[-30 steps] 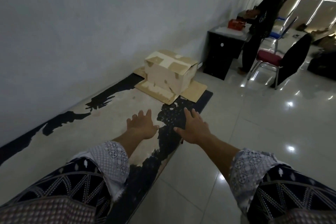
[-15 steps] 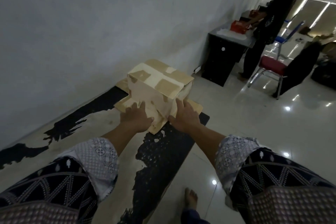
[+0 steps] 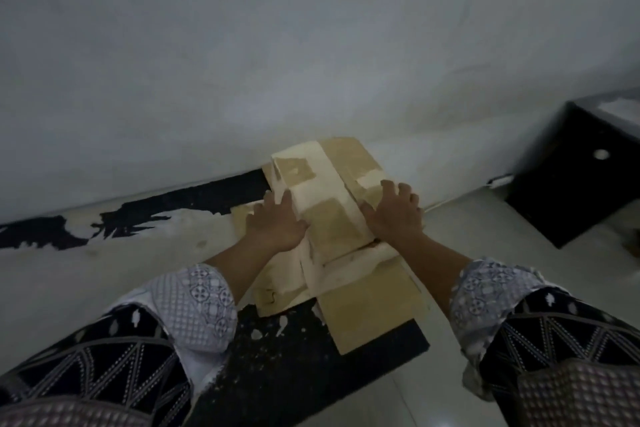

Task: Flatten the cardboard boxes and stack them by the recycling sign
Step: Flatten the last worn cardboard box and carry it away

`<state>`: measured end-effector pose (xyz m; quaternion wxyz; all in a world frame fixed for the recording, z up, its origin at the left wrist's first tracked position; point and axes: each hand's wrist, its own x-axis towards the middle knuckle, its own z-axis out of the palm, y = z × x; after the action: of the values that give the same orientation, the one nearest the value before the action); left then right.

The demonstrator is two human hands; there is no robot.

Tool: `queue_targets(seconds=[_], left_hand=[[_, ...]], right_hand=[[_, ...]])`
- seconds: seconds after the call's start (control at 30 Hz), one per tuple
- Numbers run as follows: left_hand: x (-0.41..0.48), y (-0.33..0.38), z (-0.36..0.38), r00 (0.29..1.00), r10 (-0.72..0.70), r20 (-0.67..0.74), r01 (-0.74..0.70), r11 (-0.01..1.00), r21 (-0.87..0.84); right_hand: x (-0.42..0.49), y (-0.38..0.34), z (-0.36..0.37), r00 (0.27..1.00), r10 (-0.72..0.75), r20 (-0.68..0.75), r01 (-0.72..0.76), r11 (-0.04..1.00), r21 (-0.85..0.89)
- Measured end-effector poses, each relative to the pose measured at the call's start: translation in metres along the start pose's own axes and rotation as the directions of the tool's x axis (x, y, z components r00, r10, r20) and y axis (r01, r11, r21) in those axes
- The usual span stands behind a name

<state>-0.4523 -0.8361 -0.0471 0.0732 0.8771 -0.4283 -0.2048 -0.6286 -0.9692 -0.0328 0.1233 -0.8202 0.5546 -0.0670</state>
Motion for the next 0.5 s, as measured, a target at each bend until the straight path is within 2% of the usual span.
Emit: queue_targets(seconds=[0.1, 0.23, 0.5], left_hand=[[-0.003, 0.01, 0.004, 0.997, -0.076, 0.011, 0.076, 0.997, 0.005], [0.0, 0.023, 0.003, 0.994, -0.11, -0.002, 0.11, 0.994, 0.02], [0.01, 0.059, 0.006, 0.981, -0.194, -0.018, 0.194, 0.981, -0.004]], right_hand=[[0.021, 0.012, -0.001, 0.995, 0.043, 0.094, -0.045, 0.999, 0.017], [0.036, 0.016, -0.005, 0.988, 0.068, 0.14, -0.081, 0.993, 0.087], [0.051, 0.014, -0.002, 0.975, 0.018, 0.221, -0.039, 0.995, 0.092]])
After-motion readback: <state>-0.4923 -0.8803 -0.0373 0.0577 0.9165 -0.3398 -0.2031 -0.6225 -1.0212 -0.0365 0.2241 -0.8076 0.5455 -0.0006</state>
